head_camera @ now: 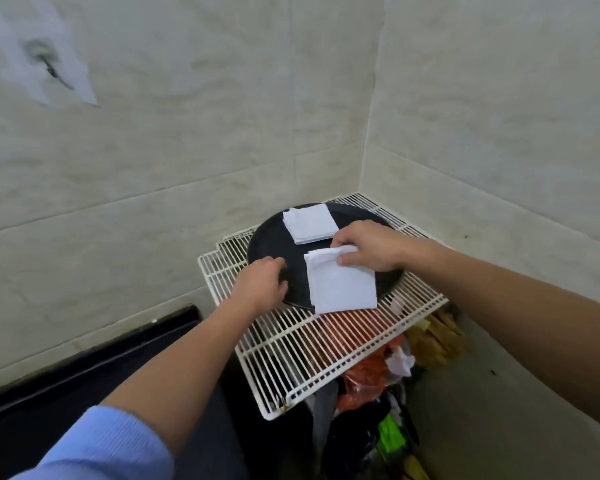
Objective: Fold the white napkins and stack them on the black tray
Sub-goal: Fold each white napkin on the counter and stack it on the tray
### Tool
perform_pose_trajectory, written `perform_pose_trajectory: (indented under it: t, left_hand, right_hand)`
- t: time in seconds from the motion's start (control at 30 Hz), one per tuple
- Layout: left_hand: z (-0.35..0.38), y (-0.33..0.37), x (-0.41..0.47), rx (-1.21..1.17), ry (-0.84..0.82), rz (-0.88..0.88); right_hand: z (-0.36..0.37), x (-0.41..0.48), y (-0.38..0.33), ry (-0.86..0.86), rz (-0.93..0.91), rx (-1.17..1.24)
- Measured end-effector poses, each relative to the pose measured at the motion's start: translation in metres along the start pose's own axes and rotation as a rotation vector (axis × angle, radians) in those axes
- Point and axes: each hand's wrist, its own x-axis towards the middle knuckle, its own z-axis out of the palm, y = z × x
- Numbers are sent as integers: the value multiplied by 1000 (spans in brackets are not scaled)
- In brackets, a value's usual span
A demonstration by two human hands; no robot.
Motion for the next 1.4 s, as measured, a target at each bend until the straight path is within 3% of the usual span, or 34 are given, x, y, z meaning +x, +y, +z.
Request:
perform_pose_trajectory:
  t: [0.23, 0.47, 0.77, 0.83, 0.9, 0.97, 1.23, 1.3, 1.4]
  left_hand:
    - [27, -5, 19, 87, 8, -82]
    - [46, -8, 17, 70, 97, -143]
    - [48, -5, 20, 82, 136, -174]
    - [49, -5, 20, 87, 135, -178]
    - [49, -4, 20, 88, 140, -179]
    - [50, -4, 20, 93, 136, -178]
    - [44, -1, 20, 99, 81, -178]
    - [39, 2, 16, 63, 95, -178]
    - [29, 1, 1, 10, 217, -228]
  right_hand:
    - [25, 80, 36, -41, 39, -31]
    - [51, 124, 63, 80, -7, -156]
    - [63, 115, 68, 246, -87, -343]
    - [70, 102, 65, 296, -219, -288]
    - [82, 91, 62, 204, -304, -194]
    - [98, 85, 63, 87, -293, -144]
    - [105, 86, 67, -7, -263, -125]
    - [99, 85, 66, 3, -250, -92]
    - [86, 83, 54, 149, -264, 8]
